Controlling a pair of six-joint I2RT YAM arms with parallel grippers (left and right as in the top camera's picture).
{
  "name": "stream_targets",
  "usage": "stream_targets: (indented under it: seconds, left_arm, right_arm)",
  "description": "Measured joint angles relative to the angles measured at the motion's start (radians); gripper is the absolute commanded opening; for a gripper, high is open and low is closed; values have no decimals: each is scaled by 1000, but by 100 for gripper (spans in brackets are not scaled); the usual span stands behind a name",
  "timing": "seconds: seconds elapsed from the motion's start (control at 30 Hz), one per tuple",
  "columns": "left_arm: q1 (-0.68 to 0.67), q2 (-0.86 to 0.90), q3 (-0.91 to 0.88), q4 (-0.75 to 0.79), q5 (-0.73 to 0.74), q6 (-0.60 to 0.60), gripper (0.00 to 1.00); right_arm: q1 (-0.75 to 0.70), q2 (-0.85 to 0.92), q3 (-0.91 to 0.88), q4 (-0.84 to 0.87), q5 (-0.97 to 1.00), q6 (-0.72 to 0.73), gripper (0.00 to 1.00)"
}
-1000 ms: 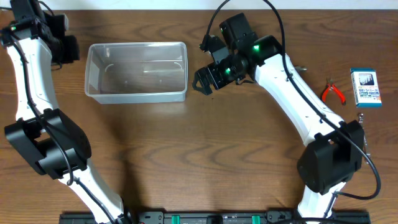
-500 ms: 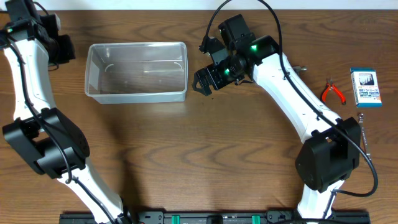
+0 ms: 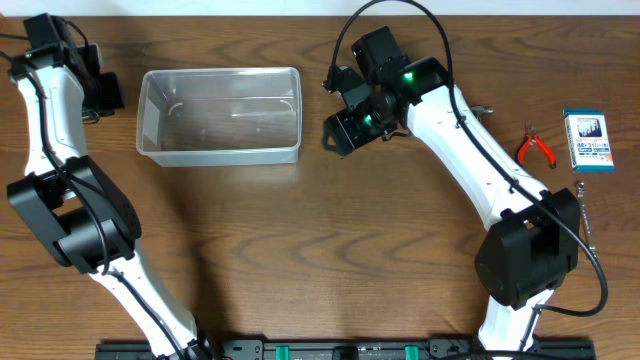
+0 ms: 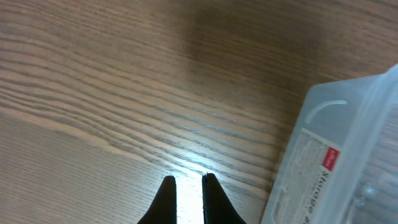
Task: Pack container
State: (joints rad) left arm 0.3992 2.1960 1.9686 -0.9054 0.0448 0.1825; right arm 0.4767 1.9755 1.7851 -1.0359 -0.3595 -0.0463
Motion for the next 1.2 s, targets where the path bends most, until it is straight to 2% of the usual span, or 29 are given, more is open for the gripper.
stream_targets:
  seconds: [0.03,0.07,0.1,0.8,1.2]
  left_arm:
    - [2,1,0,1,0,0,6]
    - [5,2,0,1,0,0,6]
    - [5,5,0,1,0,0,6]
    - [7,17,0,14,0,0,6]
    - [6,19,0,16,0,1,6]
  right_arm:
    - [0,0,0,0,2,5,19]
    - [0,0,0,1,6,5,8]
    - [0,0,0,2,9,5,1]
    - [0,3,0,114,134,61,1]
    - [0,129,0,171,100,66,1]
